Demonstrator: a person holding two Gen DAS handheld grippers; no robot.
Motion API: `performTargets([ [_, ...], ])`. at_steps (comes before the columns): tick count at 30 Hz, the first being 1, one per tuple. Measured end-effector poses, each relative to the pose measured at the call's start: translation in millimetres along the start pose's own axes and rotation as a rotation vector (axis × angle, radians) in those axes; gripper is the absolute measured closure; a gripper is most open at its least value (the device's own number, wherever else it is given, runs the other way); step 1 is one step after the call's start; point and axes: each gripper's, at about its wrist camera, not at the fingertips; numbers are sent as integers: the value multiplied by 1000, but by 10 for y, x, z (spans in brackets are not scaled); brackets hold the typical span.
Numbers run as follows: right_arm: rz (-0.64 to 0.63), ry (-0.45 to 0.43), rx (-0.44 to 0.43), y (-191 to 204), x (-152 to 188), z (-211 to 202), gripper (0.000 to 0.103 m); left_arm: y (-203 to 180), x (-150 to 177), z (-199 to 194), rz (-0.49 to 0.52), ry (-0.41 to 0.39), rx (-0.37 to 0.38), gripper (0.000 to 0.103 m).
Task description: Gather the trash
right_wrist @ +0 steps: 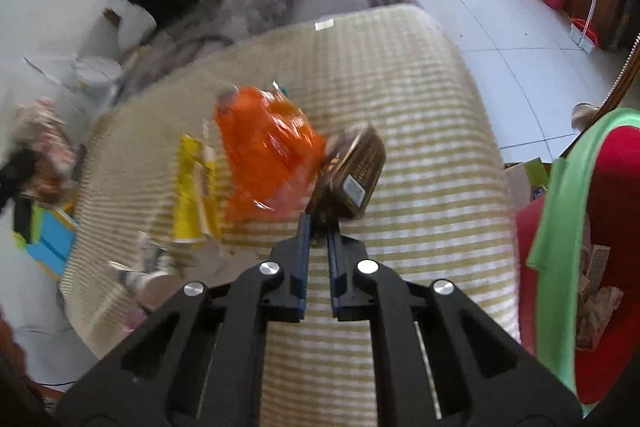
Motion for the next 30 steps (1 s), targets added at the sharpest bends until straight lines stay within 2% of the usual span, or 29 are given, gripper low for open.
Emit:
performTargets([
  [7, 26, -95, -59, -158, -48, -527, 96, -390, -8, 49, 60, 4, 44, 70],
  [8, 26, -109, -62, -189, -54, -606, 102, -443, -10, 43, 67, 1, 47, 70],
  [10, 26, -135, -74, -272, -78, -768, 102, -555, -7, 34, 77, -3, 55, 70],
  [12, 18, -141, -75, -299, -101, -840, 102, -637, -4, 32, 83, -4, 61, 70],
  [14, -1, -100, -69, -353, -82, -793, 101, -735, 5, 29, 91, -4, 67, 70],
  [16, 22, -73, -72, -449, -20, -717, 81, -799, 18, 9, 94, -9, 72, 70],
  [17, 28, -61, -75, -471, 0, -689, 56, -824, 27, -11, 98, -16, 70, 69],
  [18, 20, -47, -65, -482, 17, -623, 45, -838, 35, -27, 99, -21, 65, 69],
  [23, -61, 40, -6, -388, 47, -169, 40, -811, 71, -33, 77, -11, 55, 68],
  [27, -78, 102, -1, -342, 103, 176, 41, -761, 98, -61, 71, -8, 38, 68],
  [28, -96, 118, 7, -313, 122, 254, 46, -754, 97, -66, 68, -7, 34, 68],
  [29, -106, 136, 11, -297, 136, 308, 68, -731, 102, -74, 64, -6, 29, 68],
  [30, -101, 149, -2, -295, 145, 322, 83, -729, 103, -76, 62, -6, 26, 68],
])
Point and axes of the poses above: each gripper's, at about its wrist camera, not at the fingertips, and z roughly the way its jaws point, y to its left, x to its underside, and after that the axes turned 3 degrees about z, right-handed
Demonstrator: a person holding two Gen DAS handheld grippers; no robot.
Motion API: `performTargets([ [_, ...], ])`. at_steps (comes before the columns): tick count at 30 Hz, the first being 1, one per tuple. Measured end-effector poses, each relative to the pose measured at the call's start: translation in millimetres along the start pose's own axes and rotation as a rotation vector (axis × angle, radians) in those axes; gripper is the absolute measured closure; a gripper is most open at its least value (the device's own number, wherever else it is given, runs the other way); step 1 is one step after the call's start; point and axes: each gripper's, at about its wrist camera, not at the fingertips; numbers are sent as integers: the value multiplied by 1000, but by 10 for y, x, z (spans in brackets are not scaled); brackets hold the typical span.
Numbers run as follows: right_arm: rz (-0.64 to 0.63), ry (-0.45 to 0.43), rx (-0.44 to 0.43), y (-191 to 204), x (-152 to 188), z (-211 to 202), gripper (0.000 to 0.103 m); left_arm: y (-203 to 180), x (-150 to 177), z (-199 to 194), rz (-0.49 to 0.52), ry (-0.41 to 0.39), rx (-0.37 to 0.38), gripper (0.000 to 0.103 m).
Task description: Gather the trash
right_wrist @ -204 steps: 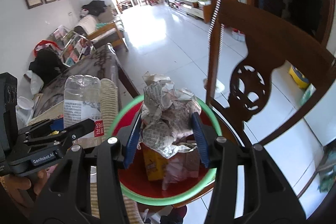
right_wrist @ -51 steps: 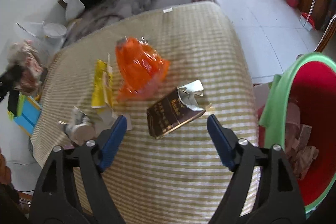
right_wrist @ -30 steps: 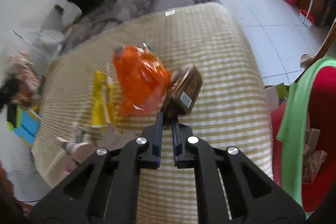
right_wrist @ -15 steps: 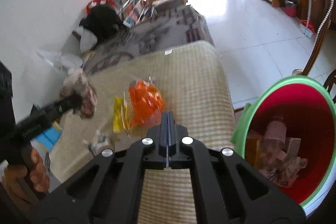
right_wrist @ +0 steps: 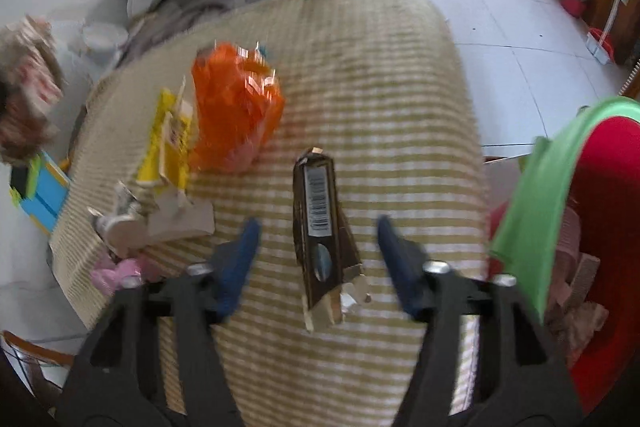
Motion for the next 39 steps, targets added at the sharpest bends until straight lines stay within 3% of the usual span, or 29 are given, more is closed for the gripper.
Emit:
performTargets([
  [3, 15, -52, -36, 19, 8, -201, 84, 43, -8, -10, -8, -1, -8, 68],
  [8, 27, -218, -88, -7, -17, -931, 84, 4, -30, -1, 2, -3, 6, 68],
  [15, 102, -387, 7, -460, 121, -1719, 84, -481, -82, 84, 88, 4, 96, 68],
  [21, 220, -419, 104, -1031, 383, -2012, 84, -1160, -77, 192, 200, 27, 210, 68],
  [31, 333, -422, 166, -1549, 721, -2171, 84, -2118, -5, 414, 351, 79, 346, 68],
  [34, 343, -415, 176, -1625, 715, -2164, 83, -2217, 5, 454, 359, 89, 348, 50],
  [35, 350, -417, 187, -1637, 707, -2161, 71, -2222, 6, 454, 351, 87, 345, 48],
  [36, 355, -428, 193, -1638, 716, -2176, 50, -2203, 1, 459, 342, 89, 345, 48],
  [38, 360, -463, 200, -1628, 710, -2205, 36, -2098, 7, 438, 336, 84, 324, 46],
  [39, 355, -462, 199, -1614, 690, -2196, 35, -2026, 5, 433, 328, 79, 304, 46],
])
Point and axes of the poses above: each gripper's, at about its wrist camera, not at the fingertips, and z roughly the way its jaws point, y to its left, x to its underside, and after that the axes turned 3 degrees about z, right-handed
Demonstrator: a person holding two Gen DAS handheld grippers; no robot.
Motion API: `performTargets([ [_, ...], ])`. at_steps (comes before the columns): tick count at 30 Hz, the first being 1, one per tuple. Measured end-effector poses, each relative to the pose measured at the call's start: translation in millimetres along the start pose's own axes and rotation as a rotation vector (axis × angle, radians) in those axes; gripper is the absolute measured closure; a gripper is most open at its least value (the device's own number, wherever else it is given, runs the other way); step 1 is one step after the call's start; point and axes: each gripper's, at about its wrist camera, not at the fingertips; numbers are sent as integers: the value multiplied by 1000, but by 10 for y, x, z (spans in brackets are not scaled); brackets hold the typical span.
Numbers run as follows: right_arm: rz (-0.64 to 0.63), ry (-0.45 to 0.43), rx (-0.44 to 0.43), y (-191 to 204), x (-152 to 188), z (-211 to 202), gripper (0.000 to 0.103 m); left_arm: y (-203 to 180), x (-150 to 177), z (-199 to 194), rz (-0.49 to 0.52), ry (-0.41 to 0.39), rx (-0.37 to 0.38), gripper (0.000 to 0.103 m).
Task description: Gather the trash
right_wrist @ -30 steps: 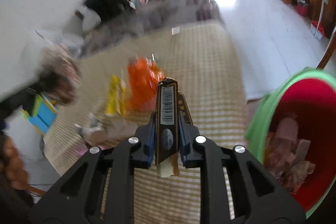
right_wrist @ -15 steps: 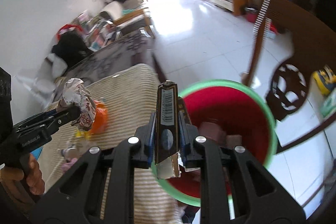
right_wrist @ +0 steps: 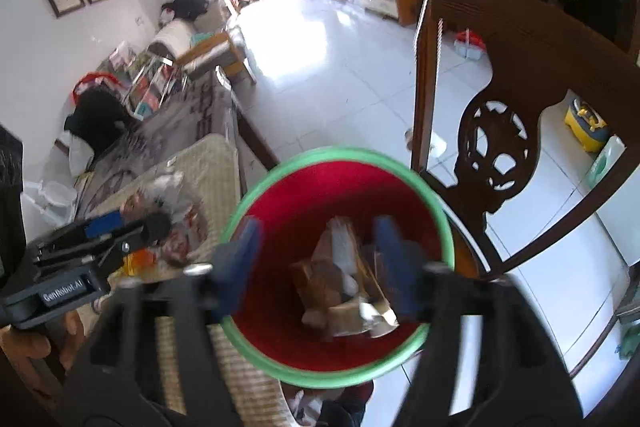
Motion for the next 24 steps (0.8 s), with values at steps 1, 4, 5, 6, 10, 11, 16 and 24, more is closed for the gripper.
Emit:
performTargets([
  [1, -8, 7, 3, 37, -9, 29, 33, 65, 18, -19, -10, -3, -13, 45],
  [4, -23, 12, 5, 148, -20, 96, 11, 307, 85, -115, -55, -11, -60, 44],
  [5, -23, 14, -13, 208, -22, 120, 7, 403, 111, -149, -72, -15, -77, 38],
  [6, -25, 21, -34, 280, -25, 154, 5, 508, 148, -198, -92, -22, -95, 33],
  [10, -74, 71, -85, 617, -11, 329, 5, 1035, 367, -445, -173, -44, -201, 28],
  [11, -88, 87, -97, 720, 4, 372, 5, 1137, 415, -480, -188, -43, -220, 28],
  [16, -156, 152, -196, 1262, 150, 548, 5, 1847, 873, -704, -246, 4, -283, 27],
  [24, -245, 248, -210, 2037, 487, 784, 5, 2418, 1598, -744, -44, 181, -259, 28],
])
Point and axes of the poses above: each gripper's, at about its wrist camera, not at the fingertips, and z roughly the way its jaws point, y to its left, x to its underside, and after that the axes turned 3 degrees about z, right-handed
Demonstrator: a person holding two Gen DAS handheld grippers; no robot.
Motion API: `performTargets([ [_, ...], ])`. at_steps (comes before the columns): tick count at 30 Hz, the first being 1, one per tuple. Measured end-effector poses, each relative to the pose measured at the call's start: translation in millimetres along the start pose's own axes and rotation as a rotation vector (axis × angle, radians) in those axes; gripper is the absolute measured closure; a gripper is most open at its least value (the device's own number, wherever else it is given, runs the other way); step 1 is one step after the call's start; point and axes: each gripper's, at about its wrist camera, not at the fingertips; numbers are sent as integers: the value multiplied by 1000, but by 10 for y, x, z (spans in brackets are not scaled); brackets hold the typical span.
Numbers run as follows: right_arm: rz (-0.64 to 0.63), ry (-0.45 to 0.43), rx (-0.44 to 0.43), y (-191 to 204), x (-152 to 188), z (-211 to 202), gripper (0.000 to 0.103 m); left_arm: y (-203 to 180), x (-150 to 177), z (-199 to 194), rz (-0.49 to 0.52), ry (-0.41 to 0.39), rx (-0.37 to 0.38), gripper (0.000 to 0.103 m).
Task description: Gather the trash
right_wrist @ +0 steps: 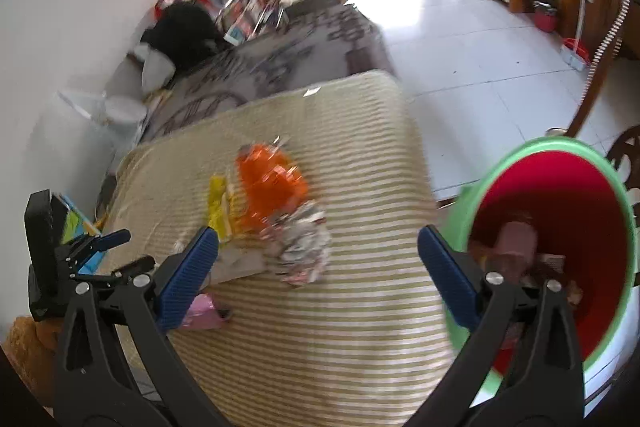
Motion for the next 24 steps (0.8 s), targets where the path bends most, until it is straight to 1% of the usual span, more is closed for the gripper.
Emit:
performTargets([
  [2, 16, 27, 6, 103, 45, 125, 5, 30, 64, 101, 77, 27, 2, 28],
  [4, 47, 45, 4, 193, 96, 234, 5, 56, 115, 221, 131, 54, 8, 29],
  [5, 56, 53, 12, 247, 124, 289, 5, 68, 121, 270, 139, 61, 22, 29],
  [7, 64, 64, 28, 308, 164, 369, 5, 109, 104, 391, 130, 75, 76, 28],
  [8, 72, 72, 40, 344, 187, 416, 5, 132, 88, 421, 121, 71, 99, 26],
  [10, 89, 81, 52, 399, 228, 477, 5, 210, 43, 460, 90, 58, 165, 27],
  [11, 96, 83, 55, 420, 243, 504, 5, 243, 20, 469, 80, 55, 189, 31],
  [14, 106, 92, 76, 477, 280, 628, 5, 308, 5, 505, 58, 57, 266, 36],
  [17, 101, 96, 129, 482, 265, 804, 5, 378, 42, 551, 41, 71, 309, 34],
  [20, 116, 99, 182, 432, 260, 975, 5, 369, 99, 531, 70, 76, 313, 35],
  [22, 112, 125, 212, 387, 283, 1094, 14, 387, 116, 508, 97, 73, 322, 33],
  [23, 107, 135, 230, 371, 298, 1134, 35, 395, 132, 487, 104, 69, 326, 29],
  [24, 109, 140, 245, 349, 317, 1157, 48, 413, 130, 474, 109, 65, 328, 28],
])
Point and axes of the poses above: each gripper's, at about its wrist camera, not at the fingertips, and z roughly the way its jaws point, y to its left, x to its underside, and after that the axes turned 3 degrees about z, right-handed
